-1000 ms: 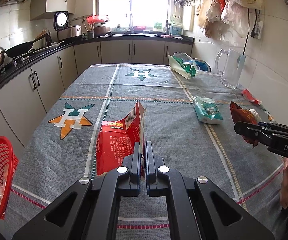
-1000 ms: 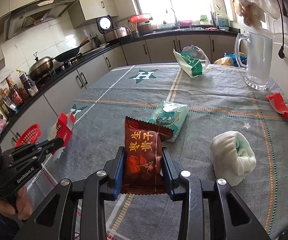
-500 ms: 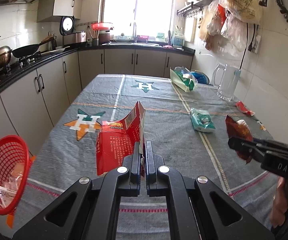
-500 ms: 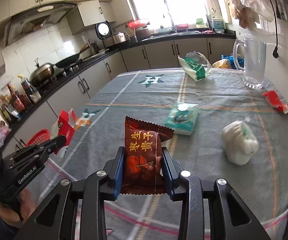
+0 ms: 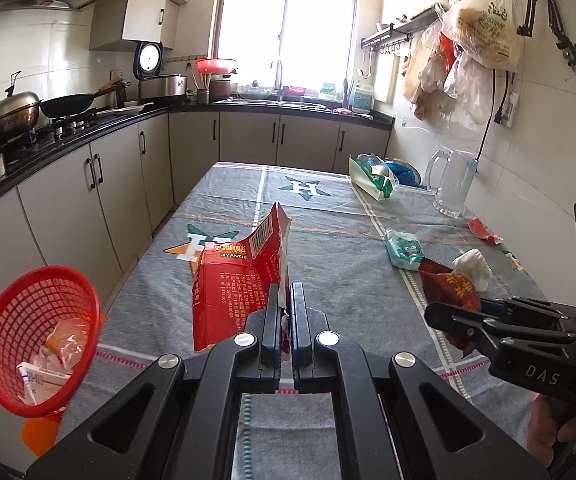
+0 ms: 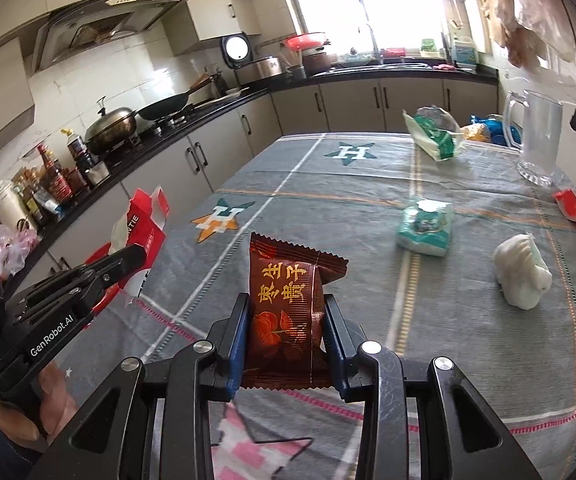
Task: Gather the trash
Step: 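Carry the red box and snack wrapper toward the red basket with both grippers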
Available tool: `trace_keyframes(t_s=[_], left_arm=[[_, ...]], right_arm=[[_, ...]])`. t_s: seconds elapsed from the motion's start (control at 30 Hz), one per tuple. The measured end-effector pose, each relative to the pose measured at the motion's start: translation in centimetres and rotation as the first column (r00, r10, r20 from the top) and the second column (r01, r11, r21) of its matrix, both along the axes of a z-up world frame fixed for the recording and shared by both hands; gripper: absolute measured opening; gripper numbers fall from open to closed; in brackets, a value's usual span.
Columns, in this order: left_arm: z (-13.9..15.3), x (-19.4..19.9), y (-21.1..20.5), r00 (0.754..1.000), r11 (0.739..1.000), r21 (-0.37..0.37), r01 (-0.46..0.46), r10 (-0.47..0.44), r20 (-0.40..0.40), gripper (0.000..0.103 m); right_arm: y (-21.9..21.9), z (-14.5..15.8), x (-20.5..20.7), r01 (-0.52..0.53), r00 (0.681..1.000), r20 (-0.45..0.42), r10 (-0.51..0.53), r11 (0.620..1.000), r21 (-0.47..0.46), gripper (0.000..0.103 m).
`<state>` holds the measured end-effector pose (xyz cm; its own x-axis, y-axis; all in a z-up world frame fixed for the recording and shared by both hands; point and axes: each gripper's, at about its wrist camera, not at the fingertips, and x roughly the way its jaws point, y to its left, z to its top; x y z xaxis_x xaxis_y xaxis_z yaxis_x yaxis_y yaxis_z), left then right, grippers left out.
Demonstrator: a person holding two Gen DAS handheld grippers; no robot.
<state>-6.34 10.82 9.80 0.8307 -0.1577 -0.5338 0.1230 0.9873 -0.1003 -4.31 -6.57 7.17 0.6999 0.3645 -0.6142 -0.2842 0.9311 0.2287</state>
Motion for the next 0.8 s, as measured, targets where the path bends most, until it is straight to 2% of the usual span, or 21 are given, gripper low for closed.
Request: trace_keyframes(t_s=[0.43,0.8], left_arm=[[0.9,-2.0,7.0,0.993,0.992,-0.053,-0.113,0.115,0.023,0.003],[-0.1,-3.1,15.3,0.966,0.962,-0.094,-0.256,0.257,0.0,0.003]], right_arm=[[5.3,0.3,0.7,-0.094,0.995,-0.013,0.094,0.995,-0.028,0.038],[12.2,0.5,2.2,-0.217,0.976,-0.03,0.216,0.976,-0.039,0.038]])
